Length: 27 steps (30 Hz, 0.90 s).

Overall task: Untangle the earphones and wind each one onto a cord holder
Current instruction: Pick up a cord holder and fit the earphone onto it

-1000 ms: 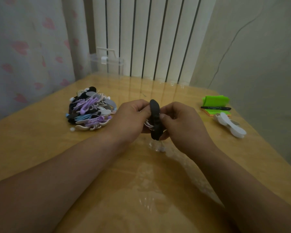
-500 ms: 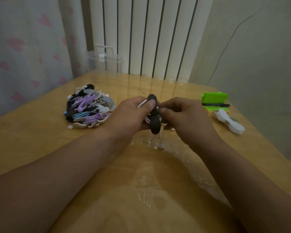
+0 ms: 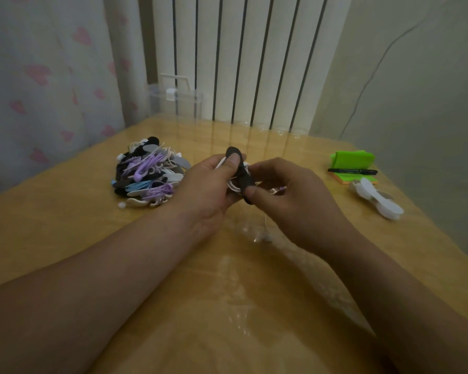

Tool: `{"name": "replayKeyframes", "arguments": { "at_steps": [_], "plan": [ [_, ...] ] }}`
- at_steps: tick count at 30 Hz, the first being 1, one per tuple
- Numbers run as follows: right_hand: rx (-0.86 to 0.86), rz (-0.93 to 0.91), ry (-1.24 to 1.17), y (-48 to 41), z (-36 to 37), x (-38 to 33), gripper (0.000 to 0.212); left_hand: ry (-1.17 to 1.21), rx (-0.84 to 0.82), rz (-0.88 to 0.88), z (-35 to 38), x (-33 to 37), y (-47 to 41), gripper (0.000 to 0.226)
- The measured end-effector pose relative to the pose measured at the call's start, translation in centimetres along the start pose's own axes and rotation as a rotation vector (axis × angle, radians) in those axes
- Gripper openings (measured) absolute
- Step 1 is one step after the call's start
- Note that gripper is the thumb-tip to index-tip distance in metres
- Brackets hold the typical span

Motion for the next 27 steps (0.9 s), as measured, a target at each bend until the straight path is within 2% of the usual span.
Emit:
{"name": "replayKeyframes", "arguments": {
  "at_steps": [3,6,9,16,22,27],
  "plan": [
    [0.017,-0.076,0.116,0.0,0.5,-0.1,0.039,0.096,-0.008,-0.047,-0.2,0.0,-0.2,0.026],
    [0.030,-0.072,0.056,-0.3,-0.5,0.0,0.031,0.147,-0.103,-0.086,-0.1,0.1,-0.1,0.029],
    [-0.017,-0.035,-0.020,-0.3,-1.8,0.2,0.026,0.090,-0.205,-0.091,0.1,0.4,0.1,0.033],
    [-0.183,-0.075,0.088,0.0,-2.8,0.0,0.036,0.091,-0.181,-0.136,0.0,0.3,0.2,0.033],
    [-0.193,-0.095,0.079,0.1,-2.4,0.2,0.034,0.094,-0.158,-0.146,0.1,0.3,0.5,0.036],
    [-0.112,-0.159,0.053,0.0,-1.6,0.8,0.028,0.122,-0.141,-0.143,0.2,0.2,0.3,0.035]
  ]
}}
Point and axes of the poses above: each hand's wrist, its own y-axis away from the middle knuckle, its own z-axis out of the palm, x = y × z, the point moved 3 cm from there along -y, towards the middle knuckle, and after that the axes turned 14 degrees about -y, right-handed, at the moved point
